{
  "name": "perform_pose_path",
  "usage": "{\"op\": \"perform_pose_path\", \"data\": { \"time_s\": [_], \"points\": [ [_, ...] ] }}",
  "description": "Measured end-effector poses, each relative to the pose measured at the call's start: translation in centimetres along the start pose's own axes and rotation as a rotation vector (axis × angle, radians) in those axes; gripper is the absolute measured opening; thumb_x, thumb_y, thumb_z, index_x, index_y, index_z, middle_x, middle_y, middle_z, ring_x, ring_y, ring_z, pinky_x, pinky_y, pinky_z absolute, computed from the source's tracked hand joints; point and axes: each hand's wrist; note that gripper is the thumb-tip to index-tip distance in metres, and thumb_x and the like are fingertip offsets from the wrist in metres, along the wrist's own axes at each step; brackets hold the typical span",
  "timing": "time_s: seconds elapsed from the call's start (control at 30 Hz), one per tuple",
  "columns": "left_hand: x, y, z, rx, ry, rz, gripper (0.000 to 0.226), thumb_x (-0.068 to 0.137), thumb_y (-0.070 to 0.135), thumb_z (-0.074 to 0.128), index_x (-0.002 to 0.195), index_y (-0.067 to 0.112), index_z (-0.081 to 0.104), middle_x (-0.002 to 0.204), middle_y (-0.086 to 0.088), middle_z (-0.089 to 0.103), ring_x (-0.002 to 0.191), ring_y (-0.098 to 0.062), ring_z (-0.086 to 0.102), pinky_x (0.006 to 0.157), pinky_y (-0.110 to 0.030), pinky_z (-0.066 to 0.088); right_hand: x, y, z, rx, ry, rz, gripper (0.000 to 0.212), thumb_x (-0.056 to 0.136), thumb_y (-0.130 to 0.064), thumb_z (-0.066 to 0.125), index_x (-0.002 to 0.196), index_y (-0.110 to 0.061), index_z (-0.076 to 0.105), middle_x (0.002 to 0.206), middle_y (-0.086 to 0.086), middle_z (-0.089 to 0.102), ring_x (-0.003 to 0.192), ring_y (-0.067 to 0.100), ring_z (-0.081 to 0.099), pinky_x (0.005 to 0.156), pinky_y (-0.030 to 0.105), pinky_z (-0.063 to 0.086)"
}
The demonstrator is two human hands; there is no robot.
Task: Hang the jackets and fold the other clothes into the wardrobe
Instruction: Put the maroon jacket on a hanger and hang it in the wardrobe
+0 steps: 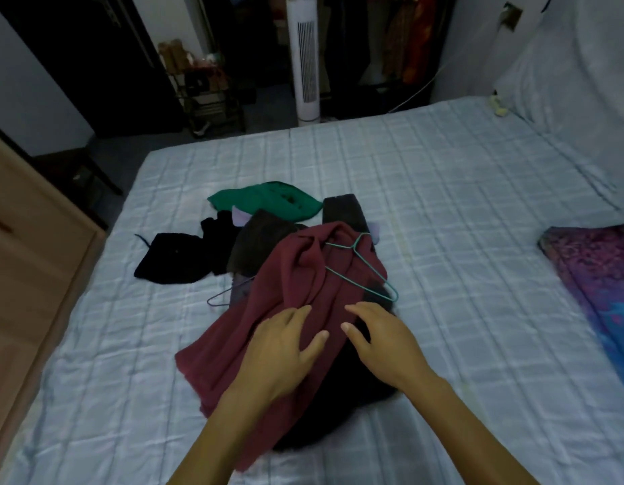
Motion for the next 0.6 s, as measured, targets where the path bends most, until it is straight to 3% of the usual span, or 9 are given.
{"op": "perform_pose_path", "data": {
  "time_s": [0.07, 0.2, 0.3, 0.6],
  "points": [
    [2.8, -1.3, 0.8, -0.009, -0.029, -0.009, 0.077, 0.082, 0.066, 0.023, 0.138, 0.019, 0.044, 0.136, 0.002, 0.051, 0.122, -0.015, 0.049, 0.102, -0.029, 0.037, 2.1, 0.5, 1.1, -0.007, -0.025, 0.029, 0.066, 0.085, -0.062, 0.029, 0.129, -0.022, 0.057, 0.132, 0.0, 0.055, 0.121, 0.015, 0.052, 0.102, 0.032, 0.042],
    [9.1, -4.1, 3.4, -0.044, -0.086, -0.035, 0.059, 0.093, 0.051, 0.043, 0.14, 0.016, 0.042, 0.139, -0.002, 0.049, 0.125, -0.019, 0.048, 0.103, -0.032, 0.036, 7.1, 2.2, 3.7, -0.037, -0.053, 0.064, 0.054, 0.089, -0.053, 0.042, 0.127, -0.017, 0.059, 0.129, 0.003, 0.058, 0.117, 0.018, 0.055, 0.099, 0.031, 0.043],
    [13.5, -5.6, 5.5, -0.033, -0.127, -0.055, 0.055, 0.095, 0.045, 0.042, 0.14, 0.012, 0.04, 0.139, -0.007, 0.049, 0.124, -0.022, 0.048, 0.102, -0.034, 0.038, 10.5, 3.8, 5.8, -0.067, -0.054, 0.089, 0.043, 0.092, -0.042, 0.052, 0.124, -0.015, 0.061, 0.123, 0.002, 0.062, 0.11, 0.019, 0.059, 0.094, 0.03, 0.045],
    [25.4, -8.7, 13.0, -0.093, -0.134, -0.231, 0.054, 0.097, 0.039, 0.039, 0.143, 0.011, 0.031, 0.133, -0.012, 0.048, 0.115, -0.029, 0.052, 0.088, -0.039, 0.043, 20.2, 10.8, 13.1, -0.151, -0.009, 0.177, 0.042, 0.084, -0.034, 0.051, 0.115, -0.008, 0.064, 0.109, 0.011, 0.066, 0.098, 0.031, 0.063, 0.083, 0.041, 0.052]
  ]
}}
Point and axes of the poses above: each hand's wrist, its own x-axis towards the middle knuckle, its own z-axis out of the palm, y = z × x
